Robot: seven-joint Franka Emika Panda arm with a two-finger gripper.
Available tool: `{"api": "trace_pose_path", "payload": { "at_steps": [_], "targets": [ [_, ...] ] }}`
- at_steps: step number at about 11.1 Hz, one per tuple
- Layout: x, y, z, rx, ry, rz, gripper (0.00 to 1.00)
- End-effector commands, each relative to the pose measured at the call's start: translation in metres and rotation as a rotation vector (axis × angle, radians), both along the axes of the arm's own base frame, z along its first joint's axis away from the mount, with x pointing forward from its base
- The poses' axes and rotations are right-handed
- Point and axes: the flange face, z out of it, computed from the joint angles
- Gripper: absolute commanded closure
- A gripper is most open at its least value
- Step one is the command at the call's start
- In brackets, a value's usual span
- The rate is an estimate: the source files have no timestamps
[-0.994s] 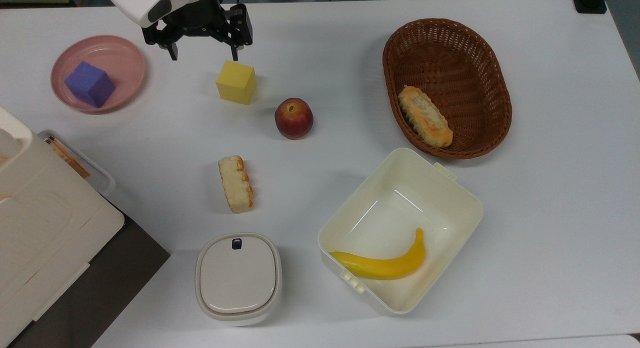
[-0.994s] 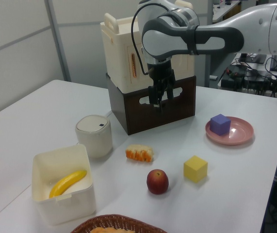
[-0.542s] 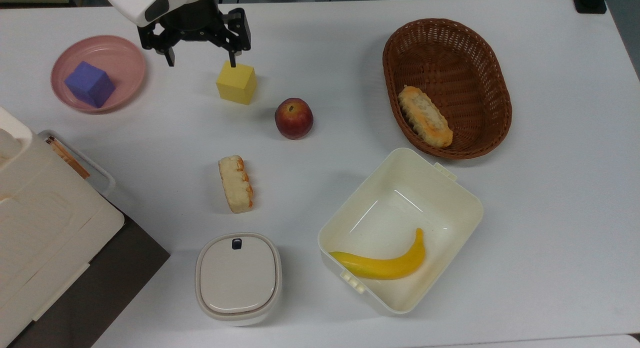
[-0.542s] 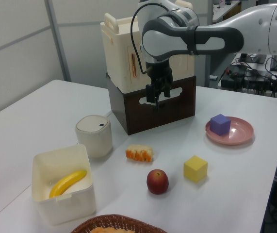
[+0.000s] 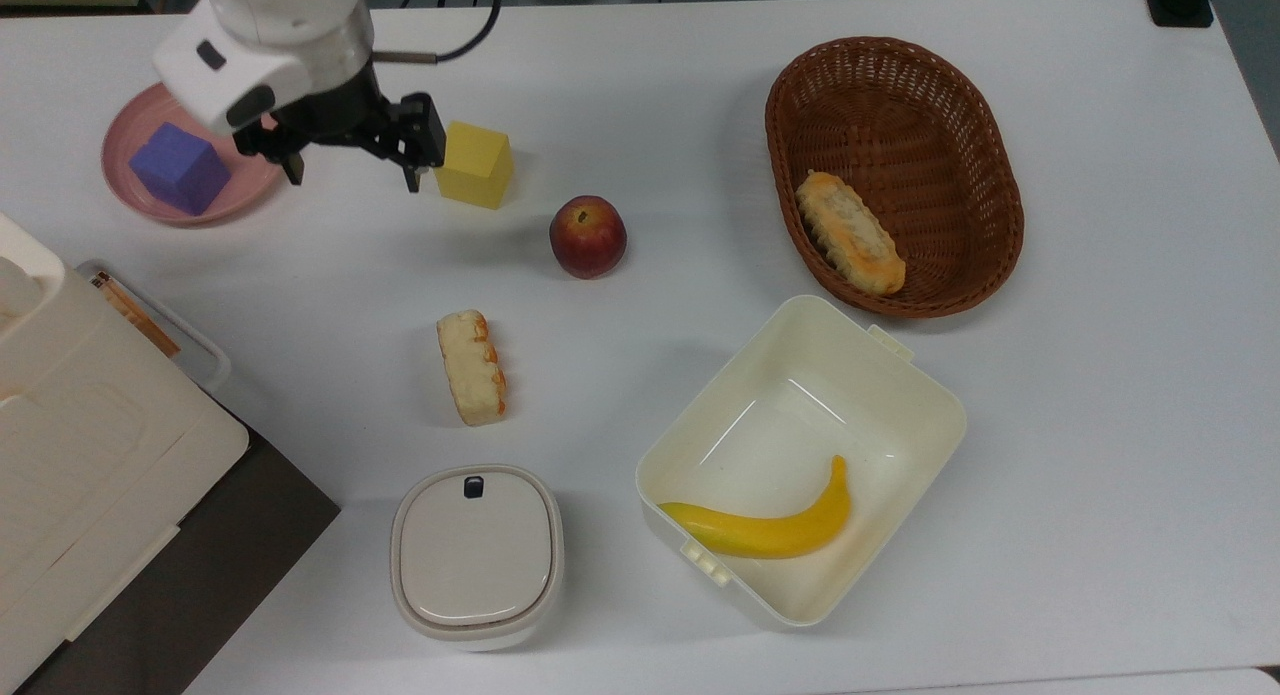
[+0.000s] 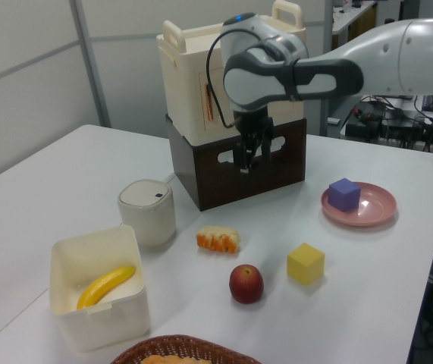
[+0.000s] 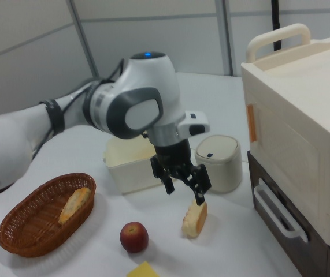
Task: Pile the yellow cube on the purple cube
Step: 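Move the open gripper over the yellow cube and lower it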
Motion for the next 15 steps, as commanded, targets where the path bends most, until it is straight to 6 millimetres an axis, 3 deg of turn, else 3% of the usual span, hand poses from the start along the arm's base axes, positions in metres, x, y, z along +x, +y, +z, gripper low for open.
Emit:
{"api": "trace_pose_path", "payload": {
  "at_steps": [1, 5, 10, 12, 15],
  "targets": [
    [0.006, 0.001, -0.027, -0.01, 0.028, 0.019, 0.0],
    [-0.014, 0.003, -0.049, 0.021, 0.187, 0.021, 0.0],
    [-0.036, 0.008, -0.039, 0.035, 0.302, 0.01, 0.0],
    [-0.066, 0.011, -0.029, 0.044, 0.317, 0.013, 0.0],
    [-0.098, 0.014, -0.04, 0.062, 0.362, 0.002, 0.0]
  ]
}}
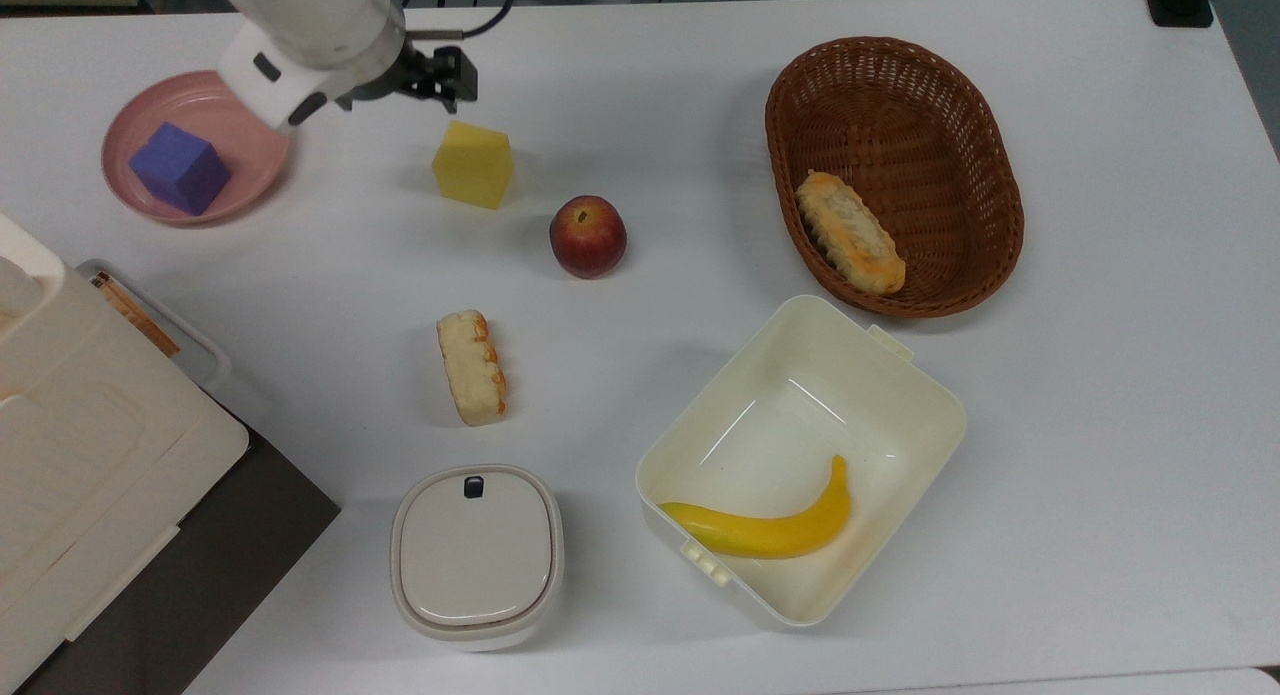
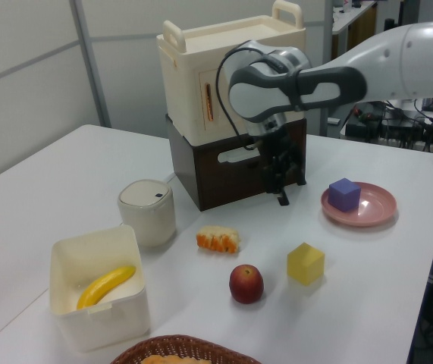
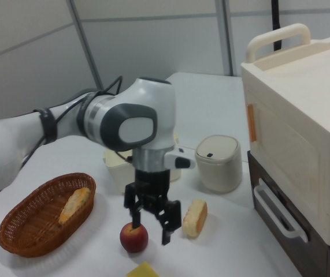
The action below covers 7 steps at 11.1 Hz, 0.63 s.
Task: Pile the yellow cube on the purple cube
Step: 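Move the open gripper over the yellow cube and lower it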
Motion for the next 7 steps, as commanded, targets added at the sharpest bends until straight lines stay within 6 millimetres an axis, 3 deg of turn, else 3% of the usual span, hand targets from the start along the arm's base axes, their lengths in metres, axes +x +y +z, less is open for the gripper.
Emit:
{"api": "trace_pose_path", "payload": {
  "at_steps": [1, 4, 7],
  "targets": [
    [-0.041, 0.01, -0.015, 0.001, 0.058, 0.009, 0.0],
    [-0.038, 0.017, -0.045, -0.037, 0.083, -0.094, 0.0],
    [-0.019, 0.022, -0.097, -0.084, 0.096, -0.175, 0.0]
  ]
}}
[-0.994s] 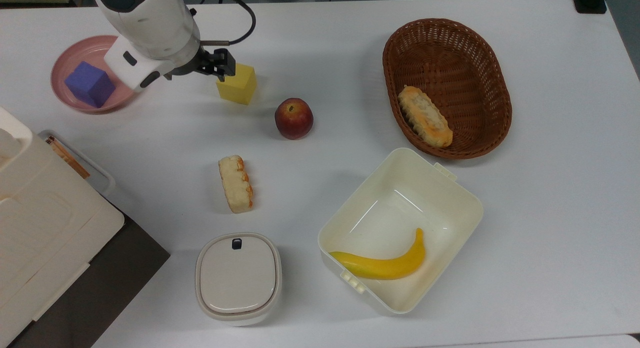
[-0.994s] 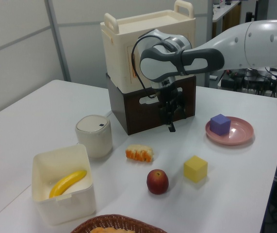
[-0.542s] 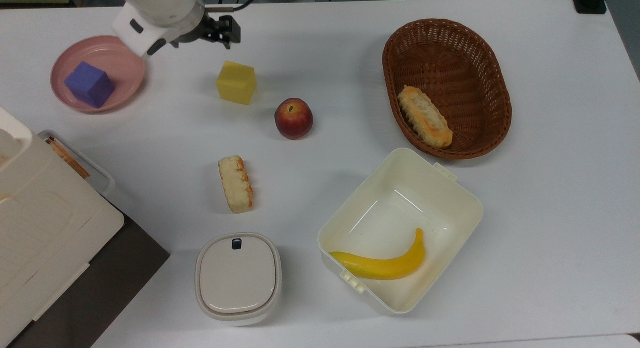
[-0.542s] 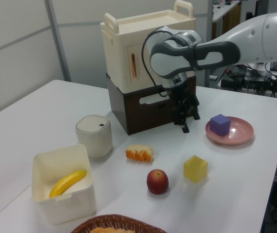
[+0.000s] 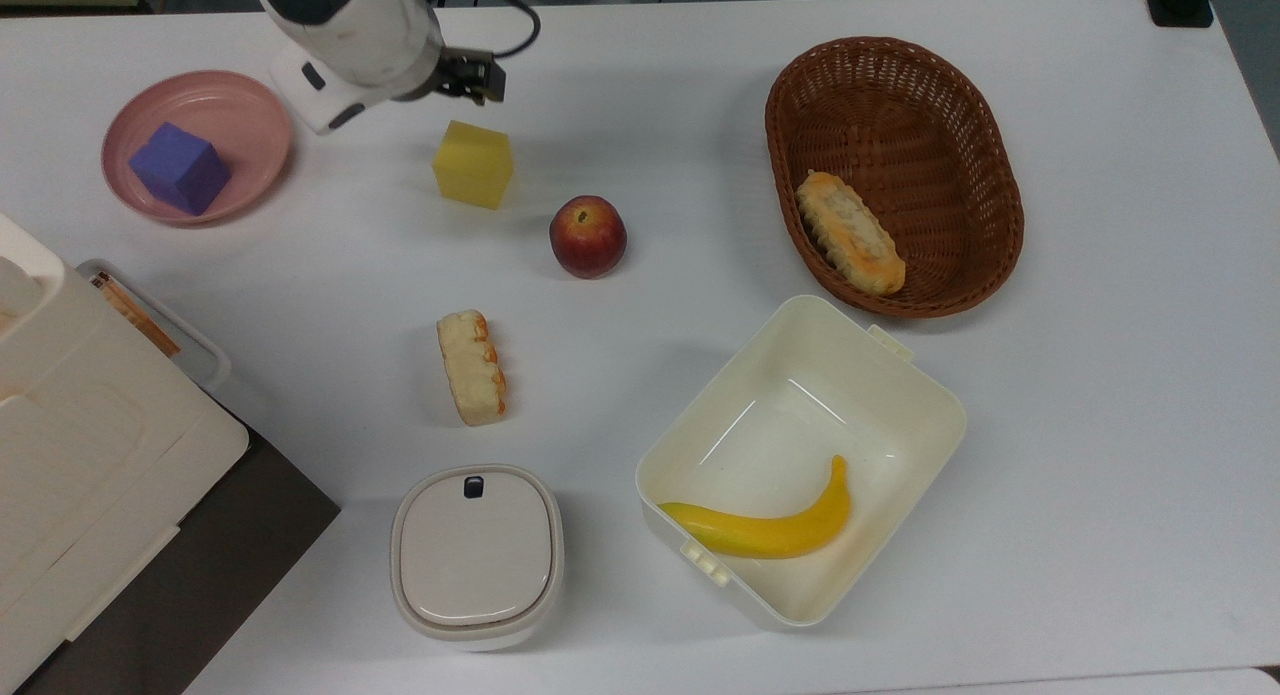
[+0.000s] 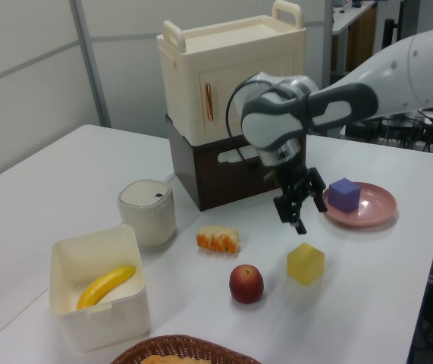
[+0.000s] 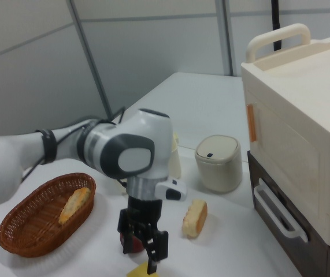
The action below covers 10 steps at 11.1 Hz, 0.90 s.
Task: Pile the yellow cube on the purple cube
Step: 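Close the gripper on the yellow cube and lift it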
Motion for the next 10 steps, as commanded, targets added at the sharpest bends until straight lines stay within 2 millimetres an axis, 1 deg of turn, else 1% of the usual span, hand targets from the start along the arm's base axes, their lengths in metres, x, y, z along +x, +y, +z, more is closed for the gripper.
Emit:
{"api": "trace_pose_path", "payload": {
  "at_steps": [1, 2, 3, 4, 5, 7, 8, 9, 10],
  "targets": [
    [0.014, 0.012, -0.045, -0.053, -0.002, -0.055, 0.0],
    [0.016, 0.016, -0.051, -0.057, -0.004, -0.06, 0.0],
    [0.019, 0.025, -0.065, -0.058, 0.009, -0.055, 0.0],
    [0.02, 0.029, -0.079, -0.062, 0.033, -0.059, 0.0],
    [0.022, 0.033, -0.088, -0.065, 0.045, -0.058, 0.0],
    [0.022, 0.039, -0.09, -0.069, 0.049, -0.047, 0.0],
    [0.022, 0.039, -0.091, -0.073, 0.051, -0.044, 0.22],
    [0.023, 0.039, -0.089, -0.076, 0.048, -0.04, 0.59],
    [0.023, 0.035, -0.083, -0.078, 0.041, -0.035, 0.83]
  ]
}}
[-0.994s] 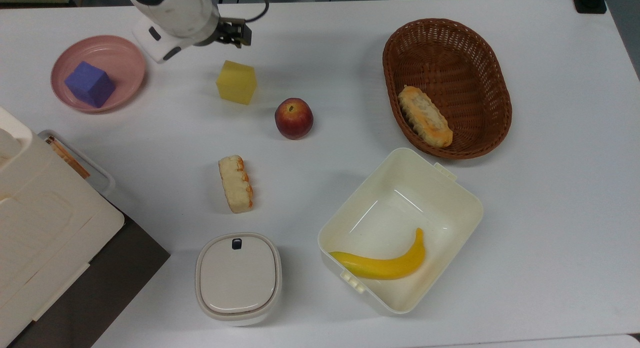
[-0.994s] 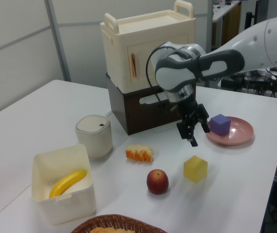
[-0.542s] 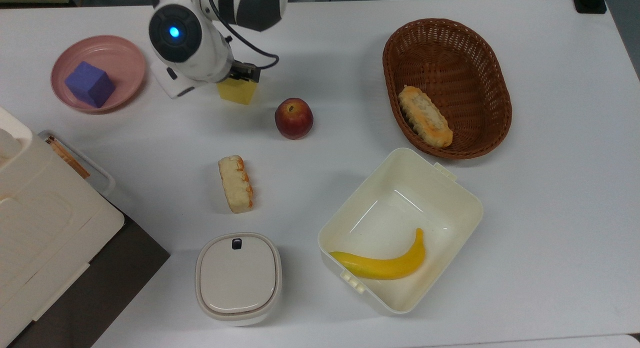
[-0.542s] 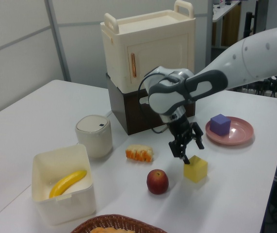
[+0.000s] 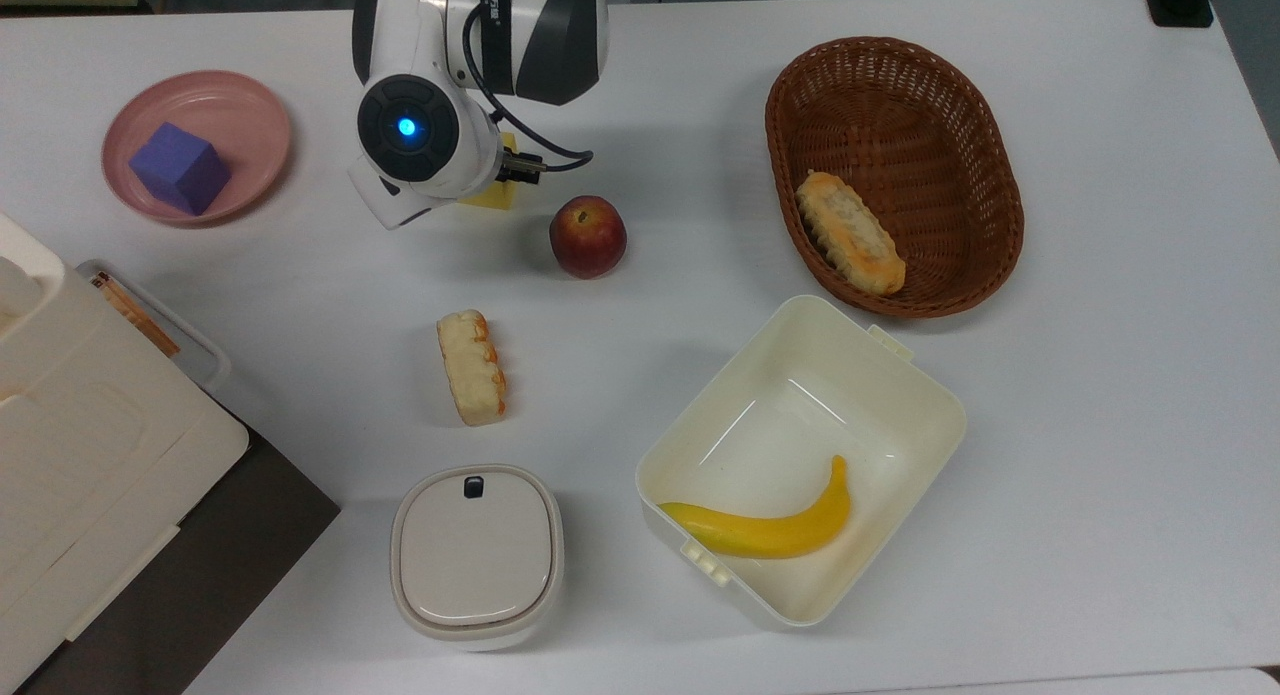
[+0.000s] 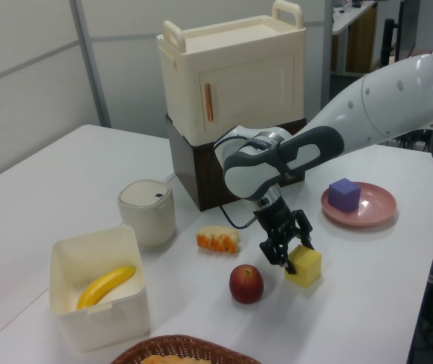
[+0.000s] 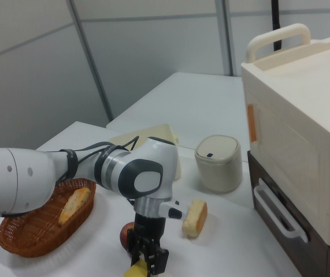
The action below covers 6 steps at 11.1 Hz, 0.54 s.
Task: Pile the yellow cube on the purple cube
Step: 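Close the gripper on the yellow cube and lift it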
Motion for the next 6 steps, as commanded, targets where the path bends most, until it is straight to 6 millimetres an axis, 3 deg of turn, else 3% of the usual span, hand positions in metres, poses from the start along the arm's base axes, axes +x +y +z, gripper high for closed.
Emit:
{"api": "trace_pose_path", "payload": {
  "at_steps": [1, 3, 5, 6],
  "targets": [
    [0.006, -0.003, 0.023, -0.034, -0.044, 0.013, 0.95],
    [0.01, -0.02, 0.063, -0.037, -0.055, 0.054, 0.98],
    [0.015, -0.066, 0.105, -0.014, -0.118, 0.079, 0.99],
    [0.013, -0.091, 0.115, -0.002, -0.136, 0.095, 0.98]
  ]
}}
